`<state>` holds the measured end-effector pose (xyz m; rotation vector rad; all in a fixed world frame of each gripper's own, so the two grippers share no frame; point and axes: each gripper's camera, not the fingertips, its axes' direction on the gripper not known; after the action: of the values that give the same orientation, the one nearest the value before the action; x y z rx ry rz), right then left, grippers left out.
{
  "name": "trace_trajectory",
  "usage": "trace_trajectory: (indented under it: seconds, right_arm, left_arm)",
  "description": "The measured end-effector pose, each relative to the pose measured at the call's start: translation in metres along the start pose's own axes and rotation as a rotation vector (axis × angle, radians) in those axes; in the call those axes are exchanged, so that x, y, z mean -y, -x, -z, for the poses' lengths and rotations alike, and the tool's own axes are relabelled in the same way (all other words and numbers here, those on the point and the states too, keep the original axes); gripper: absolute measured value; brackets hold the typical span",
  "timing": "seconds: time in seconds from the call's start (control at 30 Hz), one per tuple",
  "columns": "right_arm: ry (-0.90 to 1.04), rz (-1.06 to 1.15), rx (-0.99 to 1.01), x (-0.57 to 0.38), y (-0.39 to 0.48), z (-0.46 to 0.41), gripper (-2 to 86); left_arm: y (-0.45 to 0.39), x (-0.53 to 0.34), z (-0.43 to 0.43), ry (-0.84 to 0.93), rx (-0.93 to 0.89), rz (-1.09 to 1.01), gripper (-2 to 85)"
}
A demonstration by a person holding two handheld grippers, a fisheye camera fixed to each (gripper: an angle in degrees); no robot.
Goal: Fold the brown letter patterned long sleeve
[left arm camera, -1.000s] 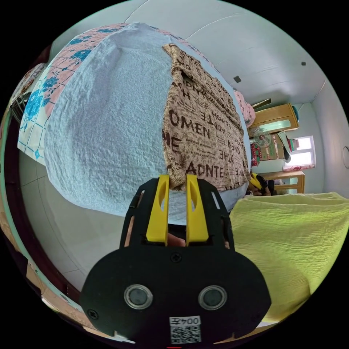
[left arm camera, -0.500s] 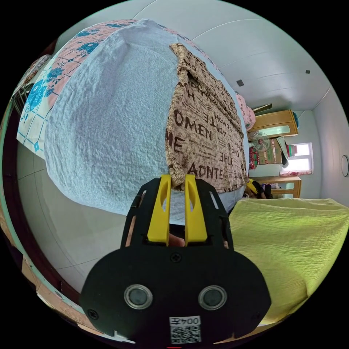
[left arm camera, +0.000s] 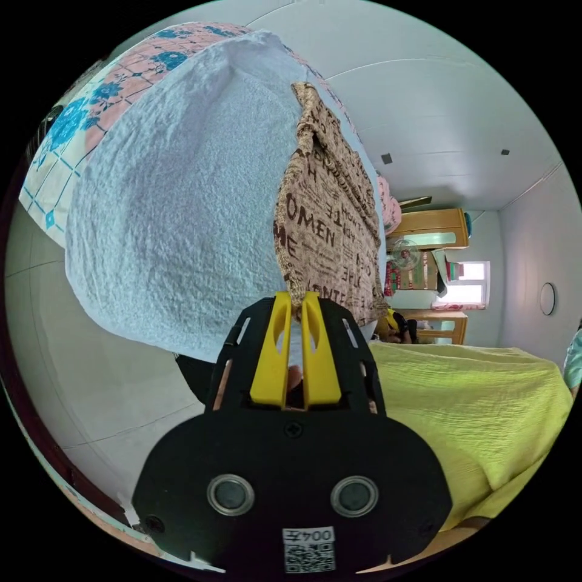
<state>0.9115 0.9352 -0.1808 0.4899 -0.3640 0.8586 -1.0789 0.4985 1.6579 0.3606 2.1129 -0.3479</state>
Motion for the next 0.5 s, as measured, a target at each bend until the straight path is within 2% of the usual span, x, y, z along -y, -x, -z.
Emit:
trace_trajectory:
  seconds: [0.23, 0.37, 0.5]
  right_arm:
    - [-0.154, 0.004, 0.148, 0.038, 0.038, 0.061, 2.9]
    - [-0.241, -0.001, 0.205, 0.076, 0.070, 0.081, 2.6]
    - [-0.302, -0.007, 0.224, 0.124, 0.103, 0.090, 2.9]
  left_arm:
    - [0.010, 0.024, 0.046, -0.131, -0.181, -0.042, 3.5]
    - [0.008, 0.063, 0.073, -0.208, -0.315, -0.072, 3.7]
    - [-0.001, 0.124, 0.092, -0.240, -0.355, -0.106, 3.7]
